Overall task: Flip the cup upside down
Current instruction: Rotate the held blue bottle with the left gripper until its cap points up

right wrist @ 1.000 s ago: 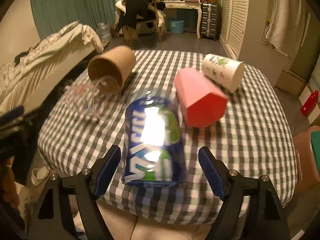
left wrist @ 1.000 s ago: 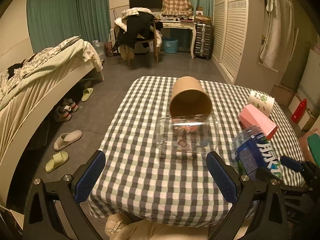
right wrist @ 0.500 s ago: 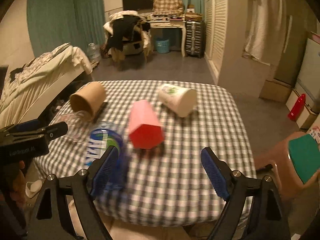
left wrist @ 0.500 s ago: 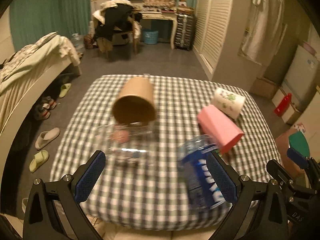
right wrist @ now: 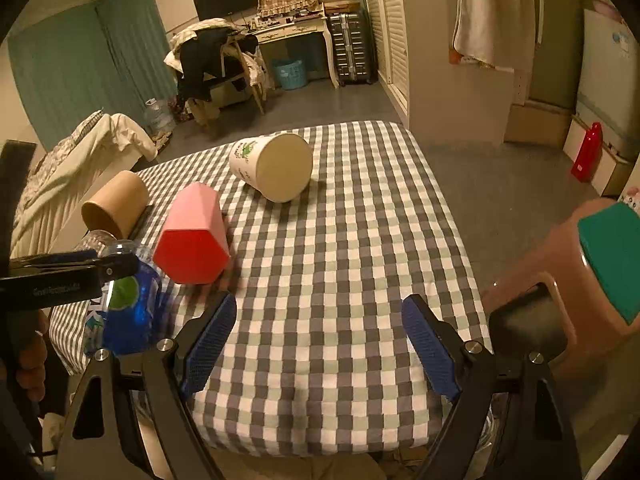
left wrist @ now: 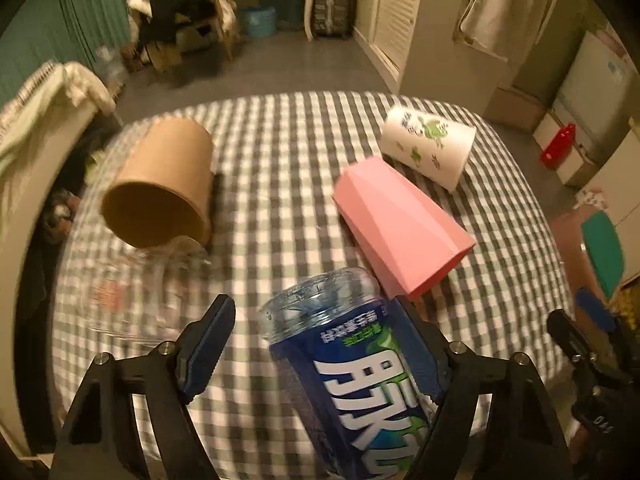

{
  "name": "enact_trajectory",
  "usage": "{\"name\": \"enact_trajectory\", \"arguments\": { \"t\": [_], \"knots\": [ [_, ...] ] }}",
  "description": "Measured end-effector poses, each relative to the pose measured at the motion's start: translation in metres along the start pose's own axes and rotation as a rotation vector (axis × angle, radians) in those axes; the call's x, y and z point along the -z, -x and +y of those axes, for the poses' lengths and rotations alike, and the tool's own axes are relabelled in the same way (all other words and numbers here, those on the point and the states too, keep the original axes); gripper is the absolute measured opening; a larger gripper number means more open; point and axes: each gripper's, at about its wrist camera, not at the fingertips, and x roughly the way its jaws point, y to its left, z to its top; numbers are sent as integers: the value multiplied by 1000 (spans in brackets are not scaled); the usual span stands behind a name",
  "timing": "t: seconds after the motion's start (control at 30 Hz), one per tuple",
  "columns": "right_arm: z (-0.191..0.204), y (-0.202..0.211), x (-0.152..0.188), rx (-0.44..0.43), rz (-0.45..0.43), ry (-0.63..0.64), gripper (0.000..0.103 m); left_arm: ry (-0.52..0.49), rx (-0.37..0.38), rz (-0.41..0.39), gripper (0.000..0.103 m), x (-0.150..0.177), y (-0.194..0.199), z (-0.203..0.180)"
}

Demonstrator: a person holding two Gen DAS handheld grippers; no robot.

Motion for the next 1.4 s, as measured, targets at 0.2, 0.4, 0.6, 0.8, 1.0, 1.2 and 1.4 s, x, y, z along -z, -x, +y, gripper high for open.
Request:
{"name": "enact_trajectory", "arguments": {
  "t": [0.2,0.4,0.6,0.8,1.0,1.2,1.4],
  "knots": [
    [-5,-7,-1,-25,7,-14,85,-17,30,101,80,-2,-21,-5],
    [-6,-8,1,-24,11,-22,85,-42,42,89,78,-4,-24,-8],
    [-5,-6,1,-8,9,-22,85,-77,21,-62,78,-9,5,-6],
    [4,0,3,5,5,-12,85,-169,-113,-289,78,-8,17,-7],
    [5,3,6,33,11,-8,85,-179,-138,-495,78,5,6,-5],
    [6,4,6,57,12,-5,85,-187,-113,-569,78,24,3,-7],
    [15,3,4,55,13,11,85,-161,-76,-571,78,41,23,1]
  ]
}}
